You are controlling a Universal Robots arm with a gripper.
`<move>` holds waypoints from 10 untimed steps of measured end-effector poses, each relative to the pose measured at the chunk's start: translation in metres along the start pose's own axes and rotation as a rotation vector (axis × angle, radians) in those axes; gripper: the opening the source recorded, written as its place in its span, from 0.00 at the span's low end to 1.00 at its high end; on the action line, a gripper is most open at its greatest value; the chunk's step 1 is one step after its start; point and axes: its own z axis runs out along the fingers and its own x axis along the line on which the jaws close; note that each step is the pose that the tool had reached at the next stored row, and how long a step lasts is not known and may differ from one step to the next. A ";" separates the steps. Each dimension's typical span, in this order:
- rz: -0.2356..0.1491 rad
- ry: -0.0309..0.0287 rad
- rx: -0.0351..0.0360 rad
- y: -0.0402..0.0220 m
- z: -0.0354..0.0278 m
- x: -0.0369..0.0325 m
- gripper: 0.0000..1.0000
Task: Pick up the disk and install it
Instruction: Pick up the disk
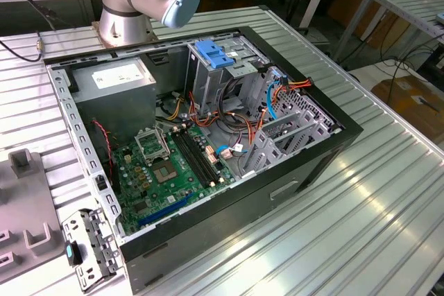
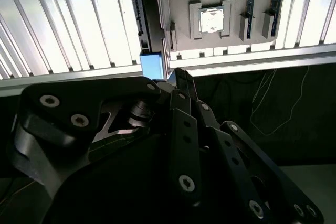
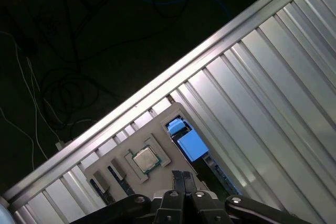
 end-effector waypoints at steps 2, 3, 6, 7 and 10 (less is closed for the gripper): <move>0.000 0.0000 0.0000 0.0000 0.0000 0.0000 0.11; 0.000 0.0000 0.0000 0.0000 0.0000 0.0000 0.11; -0.004 0.0002 0.0001 0.0000 0.0000 0.0000 0.11; -0.007 0.0002 0.0002 0.0000 0.0000 0.0000 0.11; -0.038 0.0015 0.0012 0.0000 0.0000 0.0000 0.11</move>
